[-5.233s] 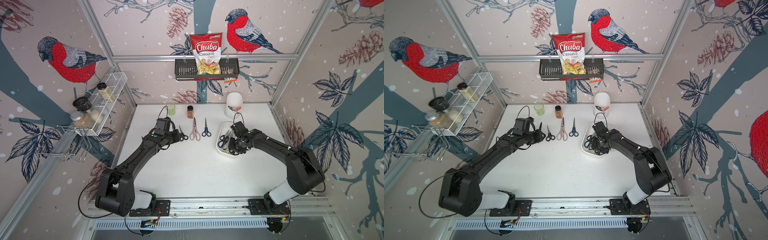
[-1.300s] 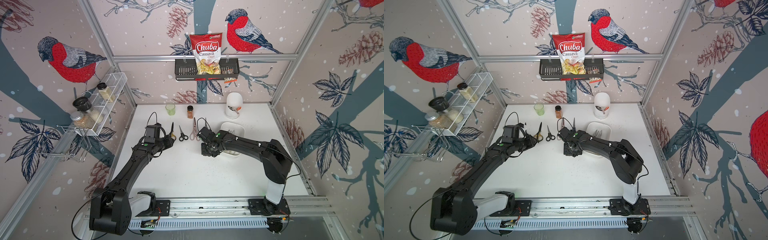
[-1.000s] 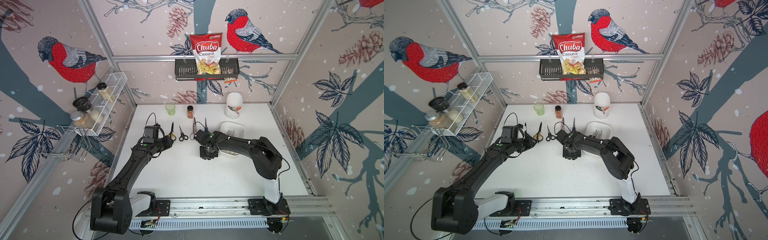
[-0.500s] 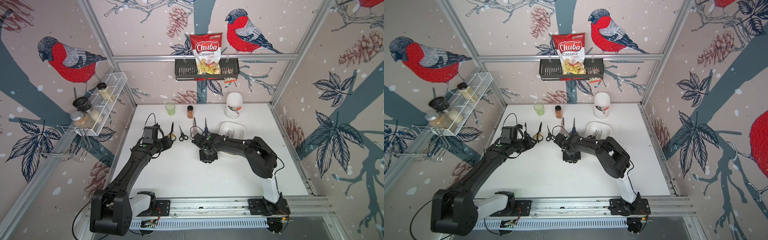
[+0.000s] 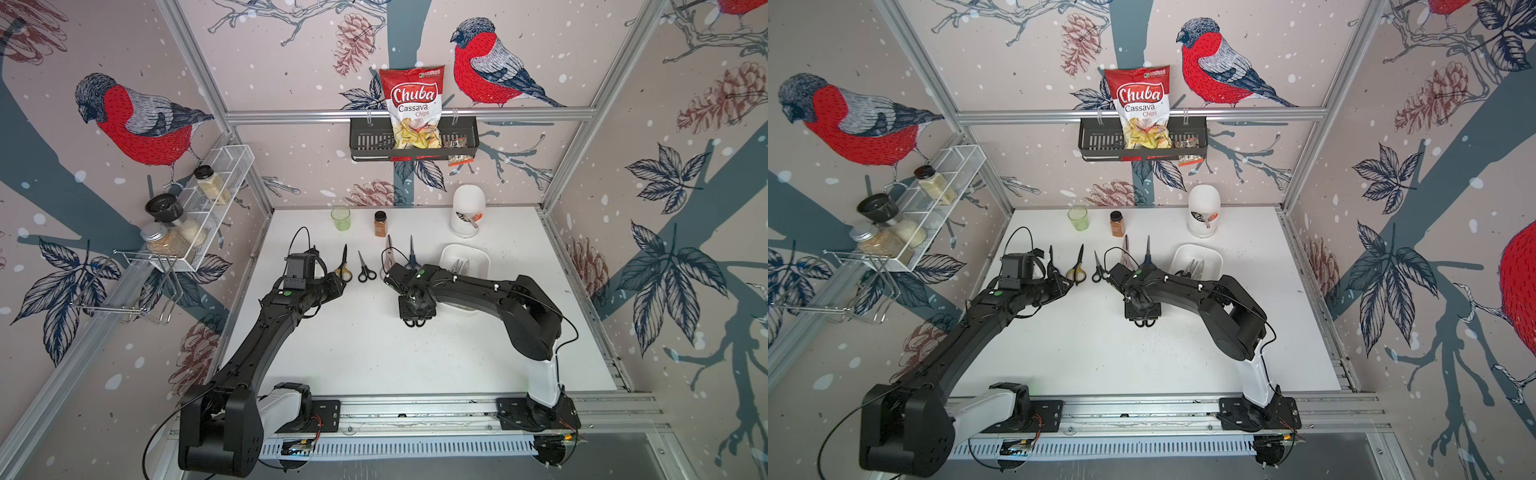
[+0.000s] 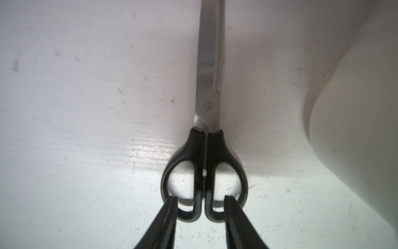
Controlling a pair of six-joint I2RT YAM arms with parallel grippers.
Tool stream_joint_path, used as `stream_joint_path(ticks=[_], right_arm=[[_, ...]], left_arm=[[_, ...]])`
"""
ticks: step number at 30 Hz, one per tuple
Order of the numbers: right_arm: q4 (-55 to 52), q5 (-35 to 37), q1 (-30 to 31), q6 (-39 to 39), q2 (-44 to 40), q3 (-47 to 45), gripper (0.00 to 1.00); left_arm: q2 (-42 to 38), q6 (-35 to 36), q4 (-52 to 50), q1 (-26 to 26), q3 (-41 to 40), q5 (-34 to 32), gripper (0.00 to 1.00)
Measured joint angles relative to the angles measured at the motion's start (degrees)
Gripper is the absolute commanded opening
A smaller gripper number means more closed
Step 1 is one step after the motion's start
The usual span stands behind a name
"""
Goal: Take the scissors out of the storage box
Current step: Place the scissors at the center of the board, then pick up the scissors from the storage box.
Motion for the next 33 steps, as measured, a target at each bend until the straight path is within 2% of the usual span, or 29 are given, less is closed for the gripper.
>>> stream_joint_path(ticks=[5,13,24,30,33], right_arm=[[1.2,-0.2,-3.2,0.0,-4.9,-0.8,0.42],[4.4,-2.0,-12.8,-1.6,-11.5,-5.4,0.42],[6.4,-2.8,-27.3,-10.3,-18.1,-15.7,0.42],[6.8,-3.1,-30.8,-12.0,-20.0,-19.5,0.42],[7.2,-3.7,-30.9,-12.6,-20.0,-20.3,0.38]], left_arm=[[0.8,0.0,0.1,0.0,1.0,2.3,0.31],[4.9,-0.1,0.0,-0.8,3.8,6.0,0.31],[9.3,-1.5,0.3,-6.6,7.3,6.4,0.31],[11.7,-2.6,0.5,-7.1,8.6,5.9,0.31],[12.6,-2.7,0.6,-7.3,9.2,5.2,0.31]])
